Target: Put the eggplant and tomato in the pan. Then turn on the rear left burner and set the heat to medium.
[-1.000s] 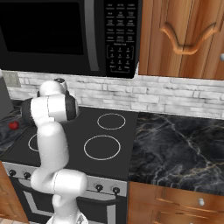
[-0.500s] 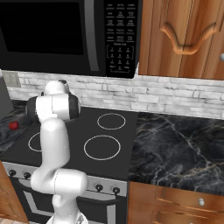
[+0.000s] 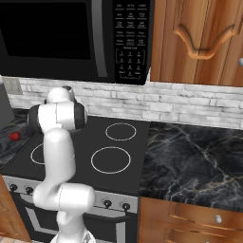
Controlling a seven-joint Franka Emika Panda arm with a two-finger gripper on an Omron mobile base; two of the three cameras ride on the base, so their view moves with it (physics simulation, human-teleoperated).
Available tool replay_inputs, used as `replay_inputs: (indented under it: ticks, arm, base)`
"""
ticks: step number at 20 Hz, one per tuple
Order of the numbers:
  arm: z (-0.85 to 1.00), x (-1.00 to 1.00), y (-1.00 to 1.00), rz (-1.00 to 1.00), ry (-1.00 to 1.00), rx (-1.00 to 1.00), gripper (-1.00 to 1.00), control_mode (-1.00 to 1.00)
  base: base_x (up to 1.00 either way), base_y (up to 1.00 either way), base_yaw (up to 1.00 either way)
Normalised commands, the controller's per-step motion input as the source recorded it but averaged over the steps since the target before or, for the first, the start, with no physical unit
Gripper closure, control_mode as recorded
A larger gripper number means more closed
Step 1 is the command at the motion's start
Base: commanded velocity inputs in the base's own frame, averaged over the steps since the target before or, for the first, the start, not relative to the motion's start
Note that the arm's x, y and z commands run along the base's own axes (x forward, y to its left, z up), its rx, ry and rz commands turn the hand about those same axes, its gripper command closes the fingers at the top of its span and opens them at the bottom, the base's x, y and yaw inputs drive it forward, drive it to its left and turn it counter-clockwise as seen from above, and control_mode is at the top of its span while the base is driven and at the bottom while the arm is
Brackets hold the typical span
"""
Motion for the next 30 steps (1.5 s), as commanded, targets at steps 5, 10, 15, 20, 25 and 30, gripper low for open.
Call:
replay_inputs:
  ticks: [5, 10, 15, 20, 25, 30]
  arm:
    - [0.28, -0.07, 0.0, 0.0, -0.04, 0.0, -1.0, -1.0]
    - [0.42, -0.44, 0.28, 0.0, -0.02, 0.0, -1.0, -1.0]
    - [0.17, -0.66, 0.59, 0.0, 0.02, 0.0, -1.0, -1.0]
    - [0.23, -0.5, 0.65, -0.05, 0.12, 0.0, -1.0, -1.0]
    - [0.06, -0.49, 0.59, -0.11, 0.12, 0.0, -1.0, -1.0]
    - [0.0, -0.55, 0.52, -0.11, -0.01, 0.0, -1.0, -1.0]
  base:
    - [0.0, 0.0, 0.0]
    - [0.0, 0.0, 0.0]
    - [0.0, 0.0, 0.0]
    - [0.0, 0.0, 0.0]
    - [0.0, 0.0, 0.0]
    - [0.0, 0.0, 0.0]
